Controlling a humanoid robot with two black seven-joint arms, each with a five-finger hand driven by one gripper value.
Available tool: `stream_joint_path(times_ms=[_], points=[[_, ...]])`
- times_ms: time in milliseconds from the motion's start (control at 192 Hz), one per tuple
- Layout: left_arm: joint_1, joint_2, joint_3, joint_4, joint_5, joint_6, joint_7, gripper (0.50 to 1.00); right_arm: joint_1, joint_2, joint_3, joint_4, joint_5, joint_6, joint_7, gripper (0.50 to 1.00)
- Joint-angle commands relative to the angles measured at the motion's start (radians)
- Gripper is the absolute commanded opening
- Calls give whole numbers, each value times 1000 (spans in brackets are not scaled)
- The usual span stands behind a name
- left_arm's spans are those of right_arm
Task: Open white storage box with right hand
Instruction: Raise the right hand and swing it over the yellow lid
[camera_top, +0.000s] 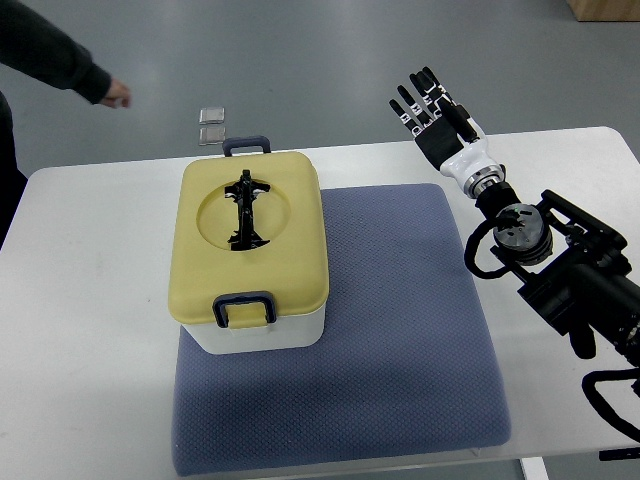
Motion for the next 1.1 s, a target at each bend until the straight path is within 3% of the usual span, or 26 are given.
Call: stream_joint_path(times_ms=[0,265,494,675,930,1096], points=[[0,0,0,0,1,-1,2,1000,3,3,0,0,0,-2,0,934],[0,0,0,-2,1,-1,3,1000,17,-3,0,0,-5,-3,-5,934],[2,0,0,-11,1,-3,3,1000,124,-49,-46,1,-141,8,-15,934],[0,0,0,-11,1,-3,3,1000,316,-117,-209,1,-299,34,-20,934],[0,0,2,-19,1,-4,5,1000,629,-152,-552,11,-568,150,-35,934],[-1,0,0,-19,1,-4,5,1000,735,-197,-621,141,-917,195,21,934]])
